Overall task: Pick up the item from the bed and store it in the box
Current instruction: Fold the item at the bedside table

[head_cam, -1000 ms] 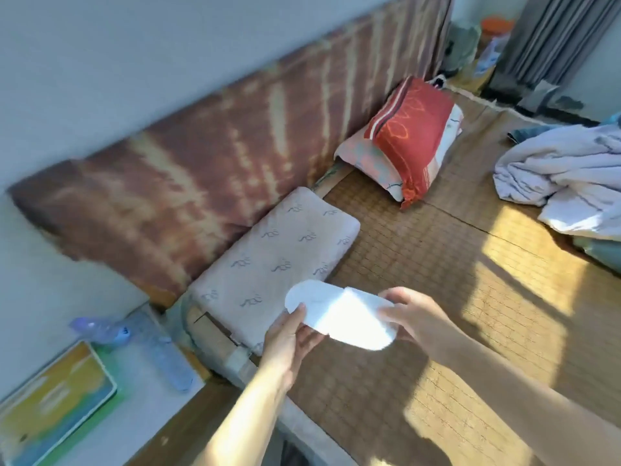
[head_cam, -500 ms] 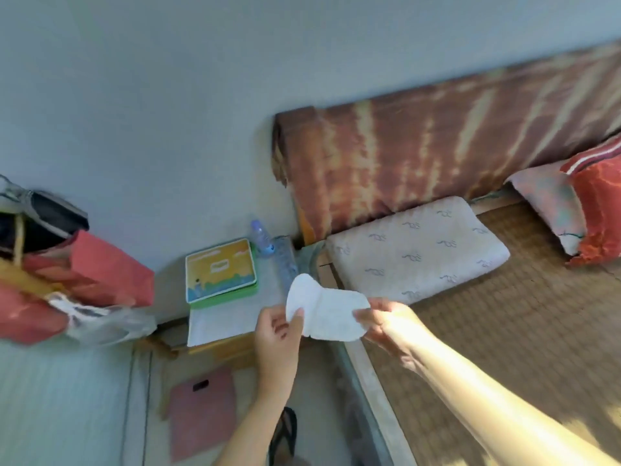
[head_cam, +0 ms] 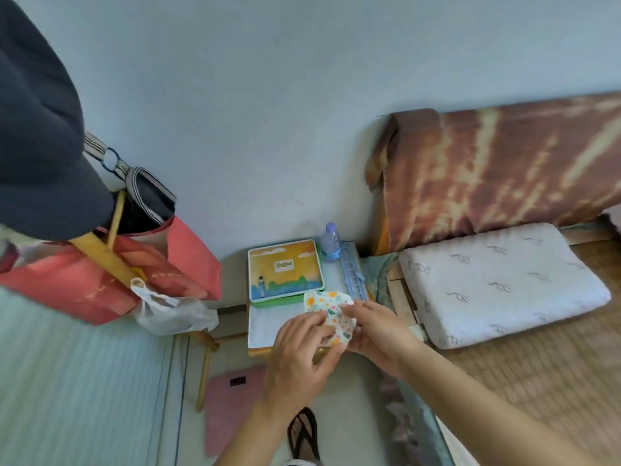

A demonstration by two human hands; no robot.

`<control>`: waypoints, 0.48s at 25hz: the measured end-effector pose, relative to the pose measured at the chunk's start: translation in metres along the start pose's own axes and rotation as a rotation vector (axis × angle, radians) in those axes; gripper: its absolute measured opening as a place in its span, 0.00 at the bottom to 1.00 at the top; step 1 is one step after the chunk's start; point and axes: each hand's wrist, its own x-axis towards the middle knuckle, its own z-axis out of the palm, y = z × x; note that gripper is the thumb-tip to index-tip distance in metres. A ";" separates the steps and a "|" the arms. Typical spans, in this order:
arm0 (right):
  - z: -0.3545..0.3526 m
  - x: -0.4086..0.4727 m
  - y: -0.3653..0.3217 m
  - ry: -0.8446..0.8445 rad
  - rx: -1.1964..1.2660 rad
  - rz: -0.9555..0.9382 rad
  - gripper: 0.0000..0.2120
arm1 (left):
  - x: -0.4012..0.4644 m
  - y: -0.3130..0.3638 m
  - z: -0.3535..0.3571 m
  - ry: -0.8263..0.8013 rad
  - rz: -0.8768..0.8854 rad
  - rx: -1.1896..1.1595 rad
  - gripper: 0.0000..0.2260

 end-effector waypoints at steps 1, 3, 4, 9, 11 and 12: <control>0.012 0.014 0.000 0.020 -0.001 0.004 0.09 | 0.005 -0.015 -0.006 -0.018 -0.012 -0.006 0.16; 0.032 0.039 -0.001 0.041 -0.027 0.011 0.11 | 0.016 -0.040 -0.015 -0.020 -0.086 -0.063 0.14; 0.039 0.048 -0.001 0.047 -0.036 0.012 0.12 | 0.021 -0.049 -0.019 0.000 -0.145 -0.114 0.13; 0.059 0.094 0.006 0.098 -0.026 0.034 0.07 | 0.045 -0.104 -0.033 0.054 -0.869 -0.568 0.20; 0.057 0.109 0.010 0.097 -0.054 0.035 0.06 | 0.055 -0.123 -0.028 0.004 -1.061 -0.761 0.19; 0.055 0.116 0.012 0.108 -0.086 0.035 0.05 | 0.057 -0.130 -0.023 0.000 -1.095 -0.813 0.17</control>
